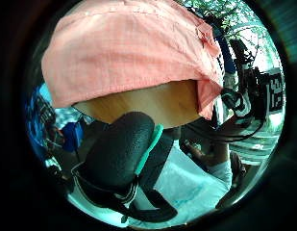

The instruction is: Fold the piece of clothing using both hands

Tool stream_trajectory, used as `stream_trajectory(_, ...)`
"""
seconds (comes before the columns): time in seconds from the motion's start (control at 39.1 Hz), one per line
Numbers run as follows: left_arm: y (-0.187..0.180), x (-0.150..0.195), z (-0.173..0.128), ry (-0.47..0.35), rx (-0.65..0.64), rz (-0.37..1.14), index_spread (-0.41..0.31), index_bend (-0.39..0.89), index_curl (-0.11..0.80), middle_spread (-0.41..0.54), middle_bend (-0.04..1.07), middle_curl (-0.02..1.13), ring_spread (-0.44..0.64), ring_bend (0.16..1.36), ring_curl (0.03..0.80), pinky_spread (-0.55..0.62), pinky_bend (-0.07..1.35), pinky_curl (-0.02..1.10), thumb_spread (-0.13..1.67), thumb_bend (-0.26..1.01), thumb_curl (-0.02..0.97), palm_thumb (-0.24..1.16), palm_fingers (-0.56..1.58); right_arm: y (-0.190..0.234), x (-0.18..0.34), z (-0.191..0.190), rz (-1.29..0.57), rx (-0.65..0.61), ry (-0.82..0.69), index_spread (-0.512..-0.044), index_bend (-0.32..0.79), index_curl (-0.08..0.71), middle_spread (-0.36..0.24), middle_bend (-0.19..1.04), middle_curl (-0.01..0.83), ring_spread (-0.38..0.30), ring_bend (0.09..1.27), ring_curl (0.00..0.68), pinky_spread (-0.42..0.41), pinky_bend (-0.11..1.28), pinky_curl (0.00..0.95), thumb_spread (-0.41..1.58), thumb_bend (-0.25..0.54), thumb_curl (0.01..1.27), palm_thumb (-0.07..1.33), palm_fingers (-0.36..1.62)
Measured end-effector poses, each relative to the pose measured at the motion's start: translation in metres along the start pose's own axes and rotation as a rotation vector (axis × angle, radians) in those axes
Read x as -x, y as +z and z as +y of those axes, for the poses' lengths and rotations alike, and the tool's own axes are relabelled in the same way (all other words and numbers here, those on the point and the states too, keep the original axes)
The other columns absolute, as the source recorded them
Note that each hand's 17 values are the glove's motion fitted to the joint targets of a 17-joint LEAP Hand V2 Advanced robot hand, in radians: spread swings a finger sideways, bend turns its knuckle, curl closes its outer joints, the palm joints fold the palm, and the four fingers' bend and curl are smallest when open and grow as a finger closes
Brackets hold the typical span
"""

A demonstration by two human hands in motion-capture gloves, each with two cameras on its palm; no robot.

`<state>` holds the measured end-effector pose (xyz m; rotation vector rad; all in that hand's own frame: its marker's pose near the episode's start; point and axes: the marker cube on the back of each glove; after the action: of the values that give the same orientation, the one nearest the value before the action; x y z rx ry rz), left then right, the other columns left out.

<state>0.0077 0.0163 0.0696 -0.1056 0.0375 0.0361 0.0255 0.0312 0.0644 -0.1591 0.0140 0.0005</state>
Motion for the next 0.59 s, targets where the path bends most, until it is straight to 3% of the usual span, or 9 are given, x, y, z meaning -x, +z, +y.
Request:
stream_trajectory(0.2, 0.045, 0.008, -0.006, 0.003, 0.09, -0.01, -0.045, 0.11, 0.155, 0.155, 0.21, 0.33, 0.27, 0.74, 0.29, 0.33, 0.77, 0.31, 1.01, -0.02, 0.233, 0.03, 0.11, 0.037, -0.016, 0.0, -0.044, 0.102, 0.048, -0.308, 0.06, 0.144, 0.055, 0.21, 0.302, 0.184, 0.4, 0.234, 0.26, 0.68, 0.343, 1.09, -0.008, 0.27, 0.25, 0.05)
stream_trajectory(0.33, 0.062, 0.013, -0.008, 0.002, 0.065, 0.014, -0.054, 0.17, 0.193, 0.127, 0.22, 0.34, 0.24, 0.73, 0.283, 0.32, 0.71, 0.29, 1.02, 0.0, 0.259, 0.11, 0.2, 0.046, -0.025, -0.003, -0.08, 0.044, 0.094, -0.257, 0.14, 0.163, 0.067, 0.2, 0.305, 0.139, 0.5, 0.259, 0.202, 0.67, 0.335, 1.11, 0.053, 0.32, 0.41, 0.27)
stream_trajectory(0.38, 0.065, 0.015, -0.009, -0.013, 0.007, 0.026, -0.08, 0.29, 0.24, 0.076, 0.24, 0.34, 0.19, 0.69, 0.268, 0.29, 0.64, 0.26, 1.04, 0.0, 0.265, 0.13, 0.34, 0.045, -0.029, -0.005, -0.074, -0.002, 0.105, -0.276, 0.26, 0.212, 0.029, 0.21, 0.312, 0.084, 0.5, 0.258, 0.164, 0.6, 0.314, 1.12, 0.104, 0.34, 0.52, 0.44)
stream_trajectory(0.44, 0.07, 0.018, -0.015, -0.035, -0.099, 0.021, -0.093, 0.32, 0.264, 0.05, 0.23, 0.34, 0.16, 0.67, 0.264, 0.28, 0.61, 0.26, 1.07, 0.01, 0.269, 0.16, 0.38, 0.043, -0.032, -0.007, -0.058, -0.058, 0.113, -0.295, 0.41, 0.263, -0.006, 0.2, 0.316, 0.038, 0.46, 0.251, 0.123, 0.53, 0.3, 1.13, 0.142, 0.37, 0.61, 0.58)
stream_trajectory(0.51, 0.074, 0.025, -0.026, -0.073, -0.303, -0.041, -0.129, 0.36, 0.299, -0.021, 0.27, 0.36, 0.09, 0.64, 0.267, 0.21, 0.56, 0.25, 1.15, 0.07, 0.289, 0.28, 0.56, 0.037, -0.037, -0.009, -0.026, -0.147, 0.111, -0.302, 0.48, 0.306, -0.072, 0.22, 0.331, -0.044, 0.44, 0.263, 0.052, 0.48, 0.295, 1.1, 0.187, 0.41, 0.74, 0.78)
stream_trajectory(0.59, 0.063, 0.04, -0.026, -0.123, -0.478, -0.178, -0.187, 0.39, 0.324, -0.119, 0.32, 0.37, -0.05, 0.63, 0.258, 0.1, 0.51, 0.24, 1.2, 0.17, 0.332, 0.46, 0.84, 0.031, -0.041, -0.009, 0.007, -0.216, 0.072, -0.302, 0.44, 0.32, -0.131, 0.23, 0.342, -0.132, 0.46, 0.27, -0.045, 0.48, 0.295, 1.05, 0.195, 0.43, 0.82, 0.97)
